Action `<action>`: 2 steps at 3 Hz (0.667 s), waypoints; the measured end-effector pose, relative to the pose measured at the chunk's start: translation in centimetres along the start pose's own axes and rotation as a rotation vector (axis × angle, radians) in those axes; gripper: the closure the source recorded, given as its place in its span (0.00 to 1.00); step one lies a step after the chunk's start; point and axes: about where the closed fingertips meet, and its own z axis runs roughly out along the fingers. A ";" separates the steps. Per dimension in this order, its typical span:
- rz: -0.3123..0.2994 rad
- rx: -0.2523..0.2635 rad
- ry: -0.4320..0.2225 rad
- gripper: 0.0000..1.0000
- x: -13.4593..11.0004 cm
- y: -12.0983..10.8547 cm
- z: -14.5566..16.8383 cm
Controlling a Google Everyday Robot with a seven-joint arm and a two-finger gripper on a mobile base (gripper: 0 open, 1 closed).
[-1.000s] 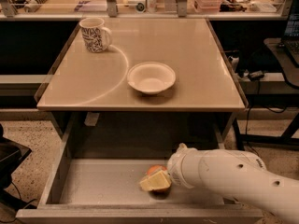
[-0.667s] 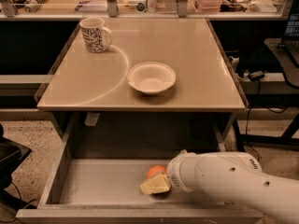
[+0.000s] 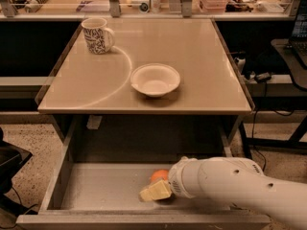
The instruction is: Pick orange from top drawer and place on counter
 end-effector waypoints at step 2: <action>0.009 0.023 0.004 0.00 0.9 0.0 0.6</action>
Offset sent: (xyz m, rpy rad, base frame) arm -0.0045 -0.0006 -0.0291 -0.0385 -0.0051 -0.0535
